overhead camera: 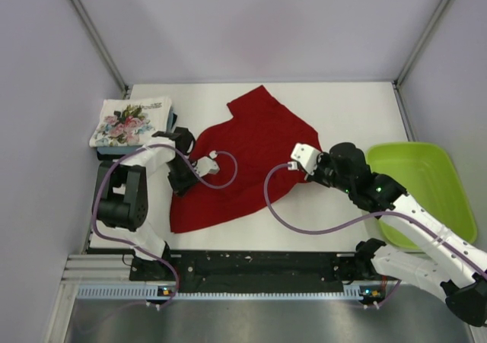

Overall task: Fold and stack the t-shirts
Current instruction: Flatten out the tshirt

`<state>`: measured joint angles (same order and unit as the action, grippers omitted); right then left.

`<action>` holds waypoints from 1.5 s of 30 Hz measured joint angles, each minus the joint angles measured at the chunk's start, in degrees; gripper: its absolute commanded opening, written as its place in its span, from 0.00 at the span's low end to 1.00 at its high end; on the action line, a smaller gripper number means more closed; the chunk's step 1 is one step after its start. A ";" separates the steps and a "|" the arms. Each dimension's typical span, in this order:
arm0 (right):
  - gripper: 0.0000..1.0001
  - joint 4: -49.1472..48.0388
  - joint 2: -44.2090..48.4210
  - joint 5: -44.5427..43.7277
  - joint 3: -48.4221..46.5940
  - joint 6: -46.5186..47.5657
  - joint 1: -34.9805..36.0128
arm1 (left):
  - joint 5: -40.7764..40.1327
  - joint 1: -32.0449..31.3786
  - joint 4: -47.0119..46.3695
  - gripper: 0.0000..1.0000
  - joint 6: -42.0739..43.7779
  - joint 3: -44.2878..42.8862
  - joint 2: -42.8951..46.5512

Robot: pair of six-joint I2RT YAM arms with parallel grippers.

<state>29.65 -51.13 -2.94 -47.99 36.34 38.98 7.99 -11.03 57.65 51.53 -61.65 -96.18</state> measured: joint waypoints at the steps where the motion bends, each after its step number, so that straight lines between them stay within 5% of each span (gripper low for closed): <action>1: 0.00 -0.02 0.00 -0.15 0.00 0.00 0.00 | -0.22 0.00 0.13 0.00 0.31 0.31 0.00; 10: 0.00 1.16 0.52 -6.27 -1.05 -1.05 -0.17 | -2.93 1.29 2.99 0.00 -1.11 -3.52 4.83; 19: 0.00 6.01 9.97 -12.02 -19.21 -2.51 -0.28 | -10.23 3.78 4.28 0.00 -6.75 -27.08 29.16; 27: 0.00 11.67 14.60 -7.87 -41.07 -5.51 -0.26 | -16.39 3.58 9.18 0.00 -10.21 -48.33 37.79; 32: 0.00 14.78 14.62 -3.39 -46.34 -7.32 -0.26 | -17.09 3.50 11.08 0.00 -10.95 -56.04 41.20; 42: 0.00 8.33 4.79 -10.12 -38.21 -4.66 -0.94 | -19.04 3.52 8.35 0.00 -11.28 -48.00 36.54; 45: 0.00 2.82 -4.33 -6.73 -37.07 -5.16 -8.22 | -20.96 3.65 2.99 0.00 -11.37 -46.53 28.44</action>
<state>32.47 -55.46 -9.67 -85.06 31.18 30.76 -12.97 -7.38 60.64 40.16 -108.18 -67.75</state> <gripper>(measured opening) 0.028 0.012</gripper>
